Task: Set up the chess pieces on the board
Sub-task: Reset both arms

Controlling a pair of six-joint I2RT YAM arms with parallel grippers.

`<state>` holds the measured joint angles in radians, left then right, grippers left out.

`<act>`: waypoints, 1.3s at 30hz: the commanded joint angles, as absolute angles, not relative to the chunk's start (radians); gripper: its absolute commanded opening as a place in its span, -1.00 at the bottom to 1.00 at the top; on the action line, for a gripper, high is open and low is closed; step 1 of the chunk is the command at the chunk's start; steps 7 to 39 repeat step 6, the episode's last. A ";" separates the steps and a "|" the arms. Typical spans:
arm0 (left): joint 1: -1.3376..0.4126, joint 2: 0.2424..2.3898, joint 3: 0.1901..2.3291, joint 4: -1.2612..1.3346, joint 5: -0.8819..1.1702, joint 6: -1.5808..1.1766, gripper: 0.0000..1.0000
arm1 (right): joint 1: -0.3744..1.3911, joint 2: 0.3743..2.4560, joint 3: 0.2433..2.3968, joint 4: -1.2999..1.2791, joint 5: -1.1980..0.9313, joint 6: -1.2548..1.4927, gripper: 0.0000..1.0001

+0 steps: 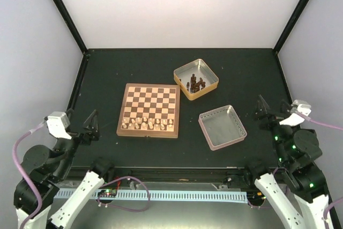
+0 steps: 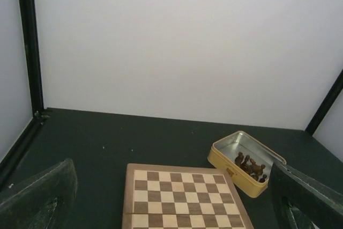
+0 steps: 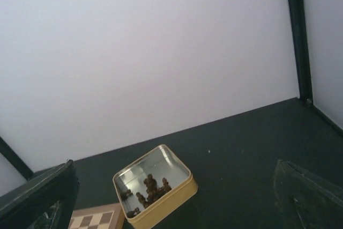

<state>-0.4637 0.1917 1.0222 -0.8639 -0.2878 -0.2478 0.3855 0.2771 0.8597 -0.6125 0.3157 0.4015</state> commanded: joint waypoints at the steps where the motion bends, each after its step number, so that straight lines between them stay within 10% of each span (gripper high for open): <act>1: -0.454 0.187 1.074 -0.932 -0.337 -0.224 0.98 | 0.382 0.241 0.879 -0.653 0.390 0.379 1.00; 39: -0.454 0.186 1.086 -0.931 -0.326 -0.207 0.98 | 0.383 0.236 0.881 -0.657 0.386 0.392 1.00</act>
